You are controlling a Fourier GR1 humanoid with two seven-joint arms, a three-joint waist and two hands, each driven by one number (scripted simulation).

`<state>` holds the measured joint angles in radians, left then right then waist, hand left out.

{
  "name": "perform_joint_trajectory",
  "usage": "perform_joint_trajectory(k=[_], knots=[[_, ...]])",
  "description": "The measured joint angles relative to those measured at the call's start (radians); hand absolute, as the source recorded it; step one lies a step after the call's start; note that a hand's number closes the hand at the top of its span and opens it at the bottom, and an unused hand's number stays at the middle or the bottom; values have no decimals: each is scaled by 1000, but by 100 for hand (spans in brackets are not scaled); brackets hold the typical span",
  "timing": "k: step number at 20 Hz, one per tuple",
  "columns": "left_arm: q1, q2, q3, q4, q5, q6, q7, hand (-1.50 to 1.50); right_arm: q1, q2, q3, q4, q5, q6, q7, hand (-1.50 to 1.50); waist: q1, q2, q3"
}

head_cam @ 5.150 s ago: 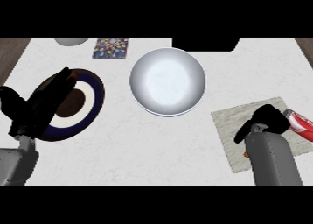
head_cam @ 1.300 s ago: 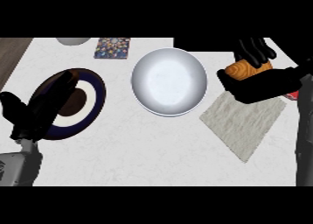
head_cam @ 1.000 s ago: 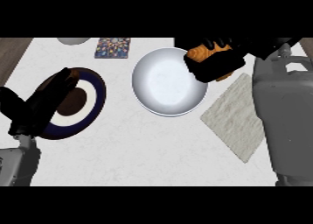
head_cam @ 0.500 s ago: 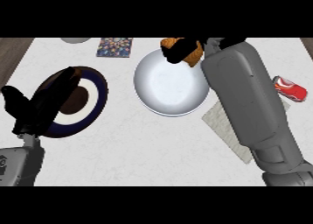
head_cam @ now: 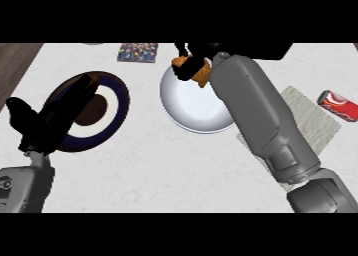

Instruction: Pick the croissant from the placemat and place it in the bowl

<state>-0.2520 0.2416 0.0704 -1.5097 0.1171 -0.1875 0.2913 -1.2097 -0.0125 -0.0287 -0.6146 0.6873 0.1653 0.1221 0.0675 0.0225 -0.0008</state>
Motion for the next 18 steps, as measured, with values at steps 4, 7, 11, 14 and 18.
perform_joint_trajectory(k=[4, 7, 11, 14, 18], knots=[[-11, -1, -5, 8, -1, -8, 0, 0, -32, 8, -72, 115, -107, -41, 0, -150, 19, 6, 0], [-34, -2, -9, 26, -3, -12, -1, 0, -53, 10, -106, 186, -166, -79, -45, -150, 27, 11, 0], [-51, -2, -9, 32, -5, -13, 2, 0, -69, 12, -133, 252, -210, -157, -130, -150, 36, 14, 1], [-50, 2, -1, 42, 1, -21, -4, 0, -80, 12, -140, 289, -220, -220, -187, -150, 35, 14, 0], [-59, -3, -1, 51, -9, -11, -6, 0, -108, -2, -168, 318, -235, -297, -228, -150, 25, 13, 0]])
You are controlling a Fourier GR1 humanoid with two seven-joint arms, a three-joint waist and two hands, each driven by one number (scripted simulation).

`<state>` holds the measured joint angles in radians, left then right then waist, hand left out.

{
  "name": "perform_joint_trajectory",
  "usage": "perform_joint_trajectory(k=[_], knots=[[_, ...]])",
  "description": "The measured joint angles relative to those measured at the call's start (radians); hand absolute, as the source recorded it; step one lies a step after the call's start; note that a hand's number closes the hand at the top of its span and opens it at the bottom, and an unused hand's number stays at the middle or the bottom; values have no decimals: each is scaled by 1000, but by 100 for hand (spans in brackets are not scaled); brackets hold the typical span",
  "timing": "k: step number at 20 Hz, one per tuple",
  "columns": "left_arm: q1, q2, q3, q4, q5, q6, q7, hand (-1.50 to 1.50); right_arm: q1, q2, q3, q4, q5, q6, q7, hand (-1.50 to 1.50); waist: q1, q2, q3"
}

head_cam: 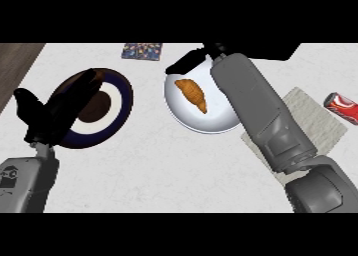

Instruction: Pick the croissant from the placemat and place it in the bowl

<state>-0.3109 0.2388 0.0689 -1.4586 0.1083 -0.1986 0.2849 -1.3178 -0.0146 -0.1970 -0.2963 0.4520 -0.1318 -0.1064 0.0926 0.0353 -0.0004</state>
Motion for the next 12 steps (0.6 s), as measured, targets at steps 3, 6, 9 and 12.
perform_joint_trajectory(k=[3, 6, 9, 12], knots=[[4, 2, 6, 5, 0, 2, 2, 0, -4, -28, -26, 13, -10, -46, -32, -150, -12, -4, 0], [6, 14, 21, 9, 3, 0, -1, 0, 9, -89, -51, 21, -21, -63, -65, -150, -26, -8, 0], [33, 9, 22, -10, 4, 1, -3, 0, 24, -160, -71, 26, -35, -29, -105, -150, -38, -14, 1], [43, 10, 27, -23, 3, 9, 11, 0, 43, -219, -72, 16, -37, 30, -175, -150, -50, -19, 1]])
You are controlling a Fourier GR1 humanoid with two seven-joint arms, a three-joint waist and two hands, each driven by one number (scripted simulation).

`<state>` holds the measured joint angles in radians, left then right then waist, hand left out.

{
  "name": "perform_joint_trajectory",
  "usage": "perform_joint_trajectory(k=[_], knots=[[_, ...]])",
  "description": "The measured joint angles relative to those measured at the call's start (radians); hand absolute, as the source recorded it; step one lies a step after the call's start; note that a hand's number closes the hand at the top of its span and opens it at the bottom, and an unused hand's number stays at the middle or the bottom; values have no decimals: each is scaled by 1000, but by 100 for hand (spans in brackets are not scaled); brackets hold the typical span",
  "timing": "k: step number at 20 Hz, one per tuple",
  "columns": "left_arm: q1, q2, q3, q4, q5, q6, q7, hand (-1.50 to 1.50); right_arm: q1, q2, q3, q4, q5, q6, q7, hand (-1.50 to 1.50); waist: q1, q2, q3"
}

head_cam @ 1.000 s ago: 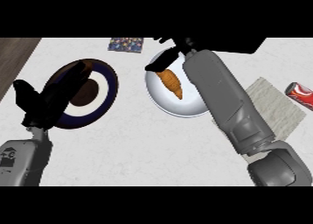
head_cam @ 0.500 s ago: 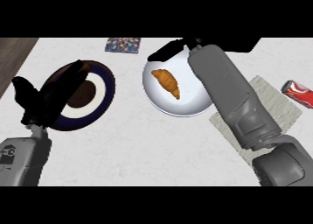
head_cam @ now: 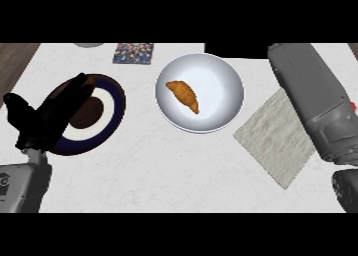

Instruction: Pick the croissant from the placemat and place it in the bowl

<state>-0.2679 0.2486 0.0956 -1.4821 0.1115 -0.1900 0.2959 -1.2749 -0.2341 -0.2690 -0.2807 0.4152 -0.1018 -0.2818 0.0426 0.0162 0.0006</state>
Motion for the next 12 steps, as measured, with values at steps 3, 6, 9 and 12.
perform_joint_trajectory(k=[3, 6, 9, 12], knots=[[8, 1, 7, -12, 2, 7, 17, 0, 38, -67, -7, -28, -20, 111, -98, -150, -16, -6, 0], [34, 10, 24, -14, 5, 2, 0, 0, 77, -123, -8, -85, -41, 214, -153, -150, -36, -15, 0], [49, 10, 32, -10, 3, 6, -5, 0, 135, -176, -26, -133, -86, 343, -224, -150, -50, -20, 0], [64, 11, 34, -36, 6, 9, 9, 0, 197, -209, -37, -190, -137, 494, -266, -150, -65, -28, -1]])
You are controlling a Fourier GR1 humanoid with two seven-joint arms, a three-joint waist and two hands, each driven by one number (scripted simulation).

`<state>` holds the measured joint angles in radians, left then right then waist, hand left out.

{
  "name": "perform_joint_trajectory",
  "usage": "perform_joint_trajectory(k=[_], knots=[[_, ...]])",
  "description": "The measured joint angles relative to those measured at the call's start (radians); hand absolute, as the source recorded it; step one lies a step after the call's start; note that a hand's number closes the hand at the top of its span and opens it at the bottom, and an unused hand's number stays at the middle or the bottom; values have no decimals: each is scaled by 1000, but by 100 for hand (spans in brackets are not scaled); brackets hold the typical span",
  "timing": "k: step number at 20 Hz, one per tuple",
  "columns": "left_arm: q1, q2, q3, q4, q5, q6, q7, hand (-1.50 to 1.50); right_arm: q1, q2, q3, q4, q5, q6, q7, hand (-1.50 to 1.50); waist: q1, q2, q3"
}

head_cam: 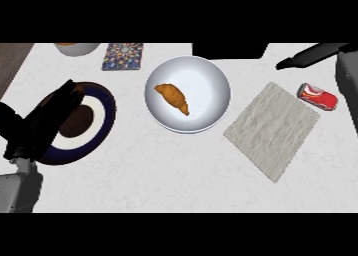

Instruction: Pick the croissant from the placemat and place it in the bowl

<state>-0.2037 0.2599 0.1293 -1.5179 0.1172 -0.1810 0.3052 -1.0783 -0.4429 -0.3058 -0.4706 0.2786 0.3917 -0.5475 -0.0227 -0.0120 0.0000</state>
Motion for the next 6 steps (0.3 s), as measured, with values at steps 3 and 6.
perform_joint_trajectory(k=[3, 6], knots=[[16, 11, 19, 12, 6, -5, -10, 0, 75, -44, -26, -46, -66, 141, -24, -150, -15, -3, 0], [22, 16, 28, 18, 5, -8, -22, 0, 163, -74, -43, -120, -129, 218, 2, 150, -24, -5, -1]])
